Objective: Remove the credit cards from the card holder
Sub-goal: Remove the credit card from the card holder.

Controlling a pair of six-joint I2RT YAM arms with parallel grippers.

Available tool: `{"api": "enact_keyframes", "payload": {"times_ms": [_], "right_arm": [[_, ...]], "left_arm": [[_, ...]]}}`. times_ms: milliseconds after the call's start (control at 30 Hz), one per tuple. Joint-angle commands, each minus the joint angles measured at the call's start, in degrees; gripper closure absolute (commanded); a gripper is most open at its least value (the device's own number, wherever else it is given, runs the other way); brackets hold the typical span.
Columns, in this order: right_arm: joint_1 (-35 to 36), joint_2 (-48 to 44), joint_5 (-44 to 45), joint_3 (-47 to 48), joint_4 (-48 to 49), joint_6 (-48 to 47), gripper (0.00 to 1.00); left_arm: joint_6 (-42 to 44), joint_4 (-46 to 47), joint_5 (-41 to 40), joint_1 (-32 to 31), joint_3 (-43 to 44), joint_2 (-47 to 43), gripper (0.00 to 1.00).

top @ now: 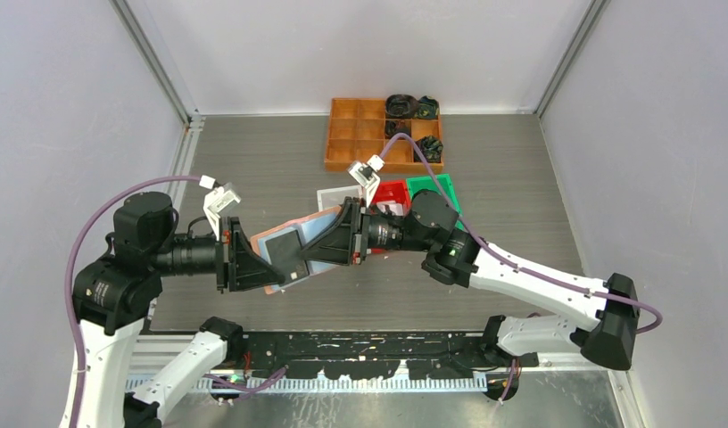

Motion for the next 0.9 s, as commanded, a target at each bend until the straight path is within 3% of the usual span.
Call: {"api": "enact_keyframes", "payload": {"times_ms": [0,300,667,867], "right_arm": [[0.6,1.7,-2.5,-1.1,14.6,4.8,0.74],[0.5,3.7,-1.6,-6.2,29.4,11.4,0.79],[0.3,0.8,-0.6,-12.5,42.5,18.0,0.85],[0.3,0.4,-0.5,-13.7,43.6,18.4,0.89]], "left_arm": [[-4.0,6.4,0.8,0.0,-1.4,0.6,0.91],[-10.8,14.6,6.7,0.0,-4.6,-1.1,0.82],[-15.0,20.5,8.6,0.0,-6.9,-2.5,0.87],[-15.5,21.0,8.0,0.0,-6.3,-2.7,0.88]]}}
